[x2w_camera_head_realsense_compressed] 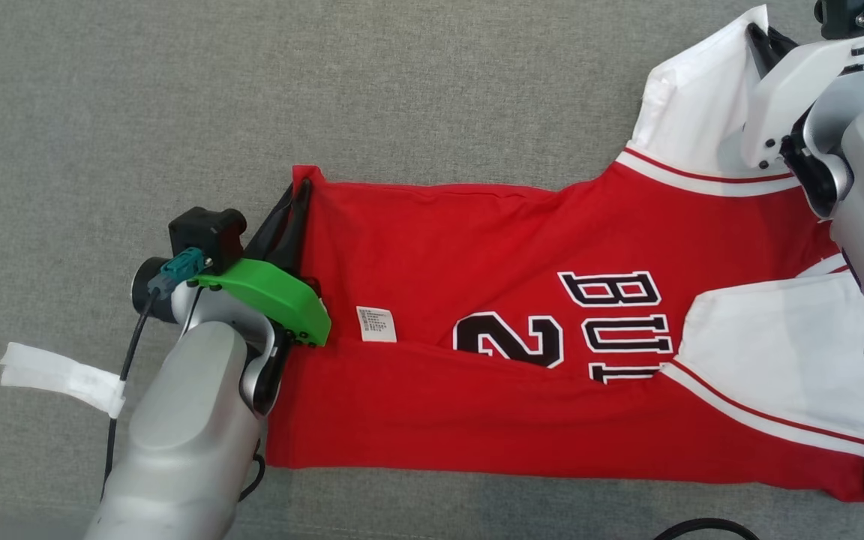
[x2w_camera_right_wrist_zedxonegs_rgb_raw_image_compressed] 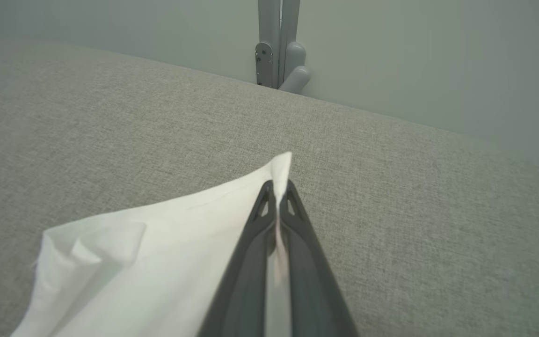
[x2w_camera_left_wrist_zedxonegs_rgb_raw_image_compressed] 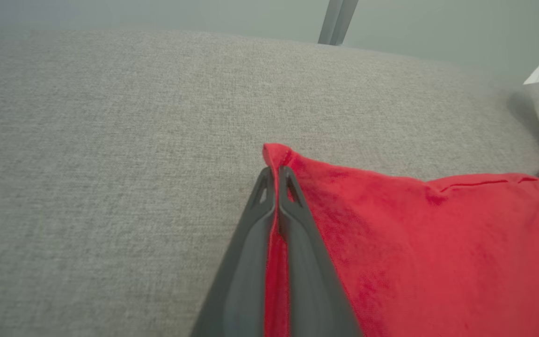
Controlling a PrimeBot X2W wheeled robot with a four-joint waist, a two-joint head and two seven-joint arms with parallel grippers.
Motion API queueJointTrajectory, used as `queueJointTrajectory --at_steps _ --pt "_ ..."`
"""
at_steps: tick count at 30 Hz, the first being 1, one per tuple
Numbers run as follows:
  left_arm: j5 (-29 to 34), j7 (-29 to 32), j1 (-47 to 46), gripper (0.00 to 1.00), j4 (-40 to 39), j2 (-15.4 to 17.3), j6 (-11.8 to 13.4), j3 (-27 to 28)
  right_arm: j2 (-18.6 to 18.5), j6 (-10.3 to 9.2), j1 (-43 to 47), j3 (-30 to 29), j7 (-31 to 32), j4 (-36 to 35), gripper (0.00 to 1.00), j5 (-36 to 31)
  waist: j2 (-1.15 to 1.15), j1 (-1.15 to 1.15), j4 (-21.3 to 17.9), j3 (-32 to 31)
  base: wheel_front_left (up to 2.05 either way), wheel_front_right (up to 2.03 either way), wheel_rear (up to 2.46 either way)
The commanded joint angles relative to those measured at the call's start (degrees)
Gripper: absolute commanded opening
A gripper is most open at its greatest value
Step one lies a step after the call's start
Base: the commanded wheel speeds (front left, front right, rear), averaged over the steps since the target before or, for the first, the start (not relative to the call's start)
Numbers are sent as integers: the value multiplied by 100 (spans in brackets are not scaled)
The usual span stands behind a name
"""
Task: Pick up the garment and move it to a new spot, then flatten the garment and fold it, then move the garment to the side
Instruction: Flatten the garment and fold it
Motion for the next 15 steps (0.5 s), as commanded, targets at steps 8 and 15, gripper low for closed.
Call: queueJointTrajectory --at_steps 8,15 --pt "93 3 388 0 -203 238 13 198 53 -6 611 166 -710 -327 0 537 0 0 -362 -652 0 0 0" --pt "4 3 942 0 -456 409 13 297 -124 -6 1281 354 -1063 -893 0 1067 0 0 -601 -1282 0 0 0"
